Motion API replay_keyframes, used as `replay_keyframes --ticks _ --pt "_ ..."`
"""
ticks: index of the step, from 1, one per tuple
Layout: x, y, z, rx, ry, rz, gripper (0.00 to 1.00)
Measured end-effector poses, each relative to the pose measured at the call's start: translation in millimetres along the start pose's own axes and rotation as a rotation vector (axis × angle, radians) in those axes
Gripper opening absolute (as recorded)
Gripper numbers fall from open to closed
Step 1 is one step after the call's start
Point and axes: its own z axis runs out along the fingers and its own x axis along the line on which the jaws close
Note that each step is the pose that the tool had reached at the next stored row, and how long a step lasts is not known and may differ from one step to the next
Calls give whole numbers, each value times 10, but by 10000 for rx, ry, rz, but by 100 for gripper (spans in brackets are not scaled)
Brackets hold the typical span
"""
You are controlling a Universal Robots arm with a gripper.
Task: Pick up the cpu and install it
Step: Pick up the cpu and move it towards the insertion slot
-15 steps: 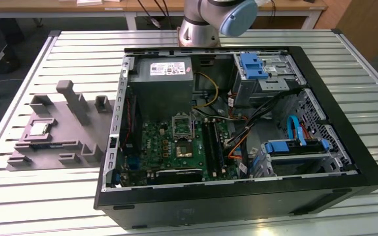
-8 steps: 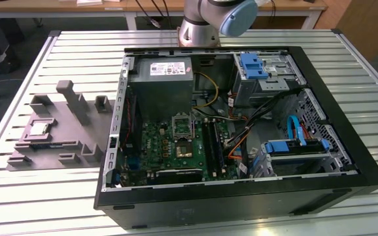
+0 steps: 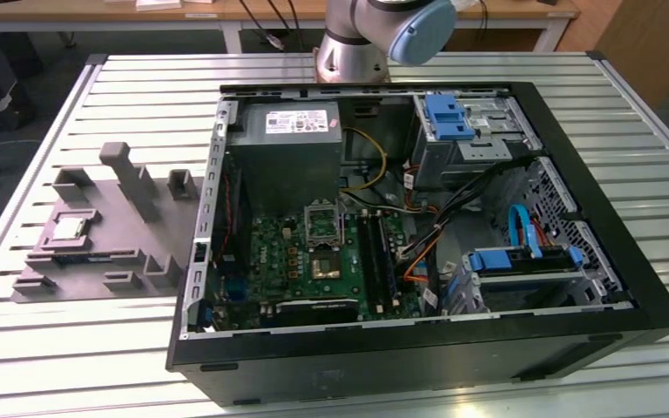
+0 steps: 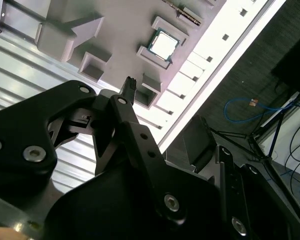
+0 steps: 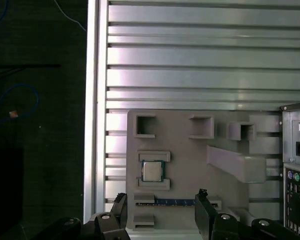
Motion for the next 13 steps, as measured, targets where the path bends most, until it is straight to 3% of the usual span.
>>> replay_keyframes --ticks 13 --pt "1 -2 49 0 1 0 65"
